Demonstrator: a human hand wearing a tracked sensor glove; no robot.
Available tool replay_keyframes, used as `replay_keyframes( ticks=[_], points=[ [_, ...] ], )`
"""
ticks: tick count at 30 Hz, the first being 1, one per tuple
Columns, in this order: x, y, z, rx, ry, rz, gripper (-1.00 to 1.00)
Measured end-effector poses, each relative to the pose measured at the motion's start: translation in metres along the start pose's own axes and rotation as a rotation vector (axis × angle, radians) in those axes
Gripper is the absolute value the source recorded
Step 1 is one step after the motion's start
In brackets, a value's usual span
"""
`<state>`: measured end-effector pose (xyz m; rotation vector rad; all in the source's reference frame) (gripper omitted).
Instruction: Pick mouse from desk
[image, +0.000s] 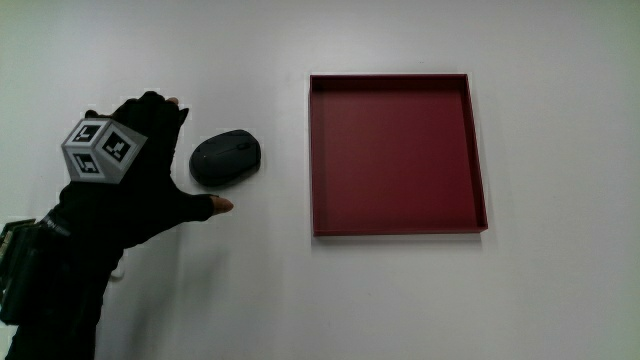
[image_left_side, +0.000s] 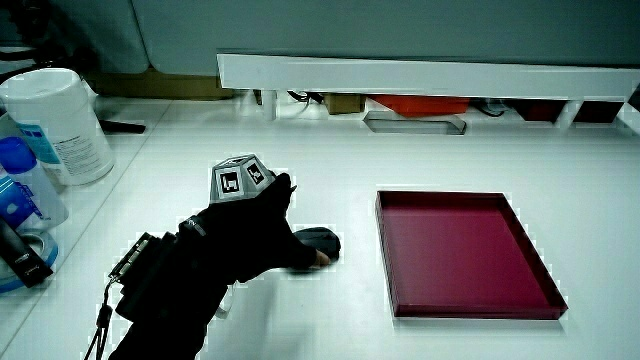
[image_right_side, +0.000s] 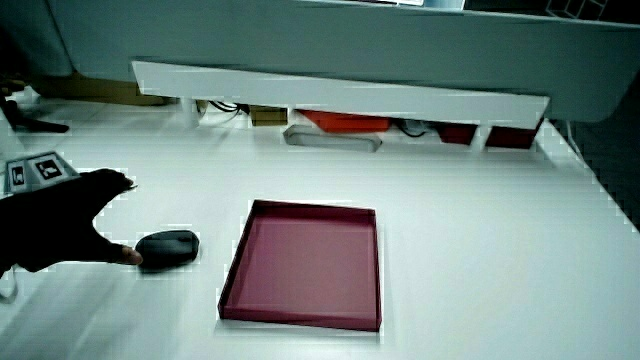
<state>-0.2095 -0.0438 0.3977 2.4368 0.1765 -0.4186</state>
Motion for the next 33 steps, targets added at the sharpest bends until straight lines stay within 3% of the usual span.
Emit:
replay_keyframes(
  ticks=[16, 22, 33],
  points=[
    [-0.005, 0.048, -0.025, -0.121, -0.03, 0.053, 0.0],
    [0.0, 0.061, -0.036, -0.153, 0.019, 0.078, 0.0],
    [-0.009, 0.08, -0.047, -0.197, 0.024, 0.117, 0.0]
  ],
)
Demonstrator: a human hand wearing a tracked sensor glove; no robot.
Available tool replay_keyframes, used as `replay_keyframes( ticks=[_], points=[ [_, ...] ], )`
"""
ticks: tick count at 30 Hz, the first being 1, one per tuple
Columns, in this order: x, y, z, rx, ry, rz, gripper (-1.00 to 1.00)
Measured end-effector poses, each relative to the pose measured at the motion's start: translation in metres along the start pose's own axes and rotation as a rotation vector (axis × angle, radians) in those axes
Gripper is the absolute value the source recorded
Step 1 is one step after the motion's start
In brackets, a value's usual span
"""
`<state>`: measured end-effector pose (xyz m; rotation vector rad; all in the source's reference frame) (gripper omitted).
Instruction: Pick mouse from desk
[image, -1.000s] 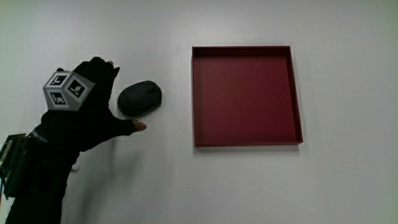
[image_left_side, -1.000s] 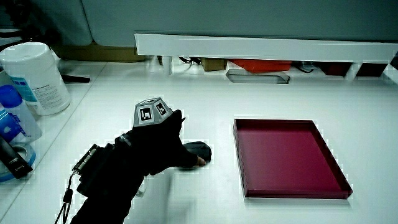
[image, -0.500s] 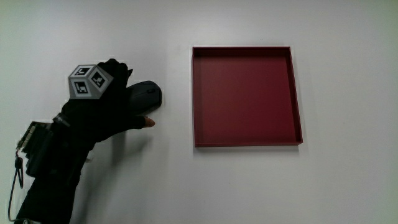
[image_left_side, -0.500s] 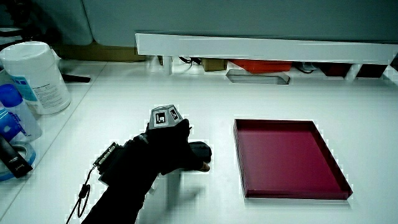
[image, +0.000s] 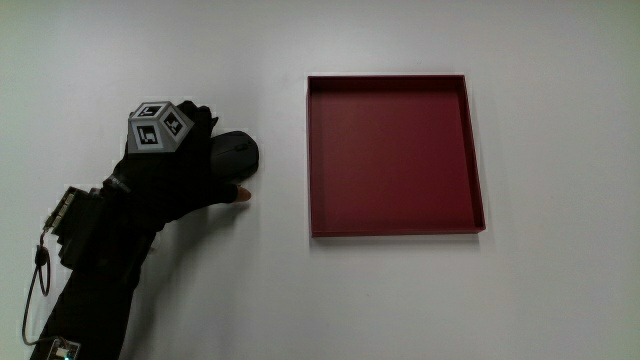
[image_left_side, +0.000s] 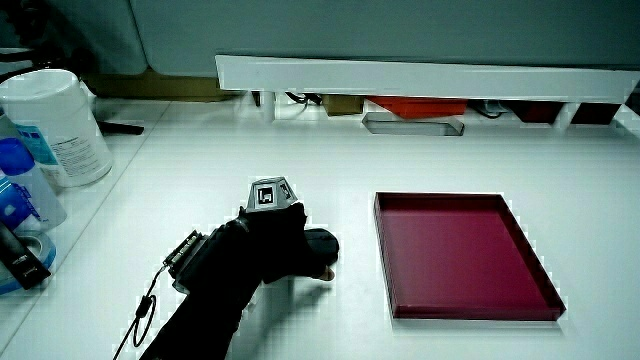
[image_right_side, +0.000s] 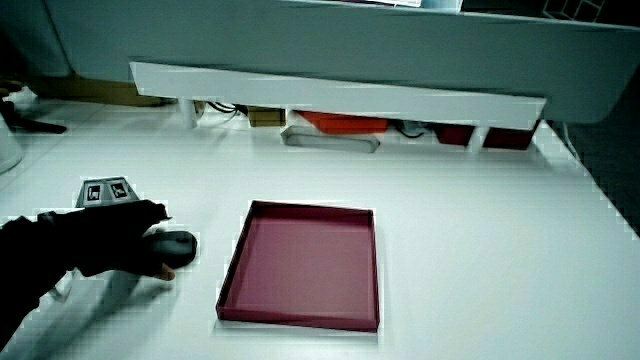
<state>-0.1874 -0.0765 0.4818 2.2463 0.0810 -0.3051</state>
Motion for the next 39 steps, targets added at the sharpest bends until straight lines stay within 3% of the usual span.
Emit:
replay_keyframes(
  ticks=[4, 13, 26, 32, 39],
  points=[
    [-0.001, 0.004, -0.002, 0.016, 0.007, -0.004, 0.0],
    [0.003, -0.001, 0.002, 0.054, 0.023, -0.005, 0.41],
    [0.005, -0.003, 0.0, 0.129, 0.042, -0.049, 1.0],
    [0.012, -0.017, 0.011, 0.178, 0.041, -0.097, 1.0],
    [0.036, -0.039, 0.025, 0.218, 0.05, -0.172, 1.0]
  ],
)
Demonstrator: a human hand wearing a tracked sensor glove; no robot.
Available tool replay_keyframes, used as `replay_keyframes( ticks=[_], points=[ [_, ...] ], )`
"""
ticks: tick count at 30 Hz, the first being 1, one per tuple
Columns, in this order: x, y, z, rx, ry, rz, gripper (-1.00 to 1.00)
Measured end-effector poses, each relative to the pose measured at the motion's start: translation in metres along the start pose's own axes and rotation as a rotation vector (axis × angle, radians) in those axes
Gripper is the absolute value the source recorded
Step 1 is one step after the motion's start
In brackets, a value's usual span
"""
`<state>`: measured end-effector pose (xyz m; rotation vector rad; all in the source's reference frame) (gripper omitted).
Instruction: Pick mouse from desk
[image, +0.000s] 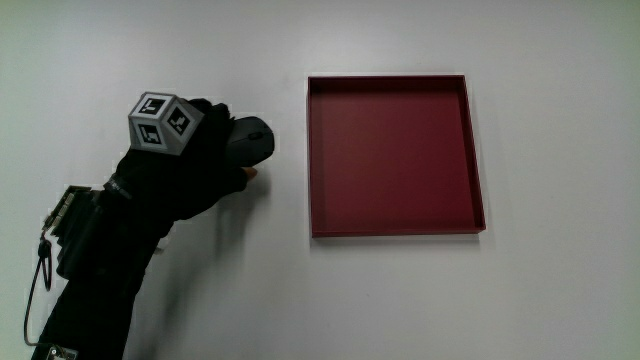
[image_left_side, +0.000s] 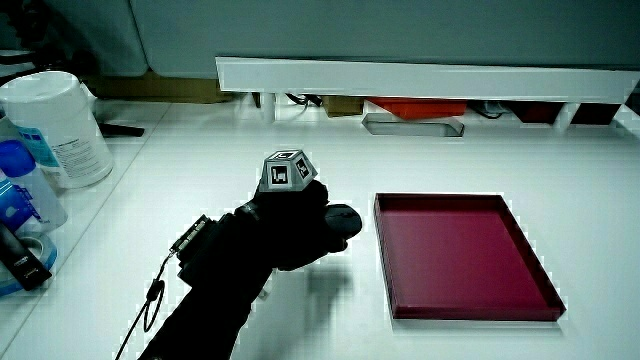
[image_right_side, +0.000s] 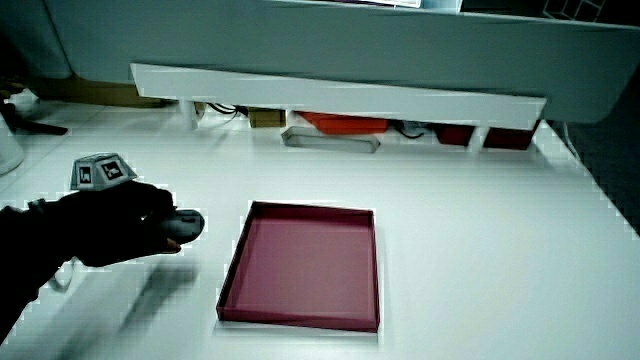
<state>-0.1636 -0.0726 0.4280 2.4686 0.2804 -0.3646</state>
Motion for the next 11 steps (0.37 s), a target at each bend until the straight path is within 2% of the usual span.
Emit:
replay_keyframes(
  ticks=[1, 2, 4, 5, 7, 11],
  points=[
    [0.003, 0.0, 0.0, 0.011, -0.015, -0.016, 1.0],
    [0.007, 0.0, 0.001, -0.004, -0.037, -0.024, 1.0],
    [0.016, 0.001, 0.003, 0.023, -0.024, -0.074, 1.0],
    [0.022, -0.001, 0.006, 0.013, -0.03, -0.064, 1.0],
    [0.026, 0.007, 0.0, 0.01, -0.08, -0.069, 1.0],
    [0.05, 0.014, -0.001, 0.044, -0.002, -0.149, 1.0]
  ],
)
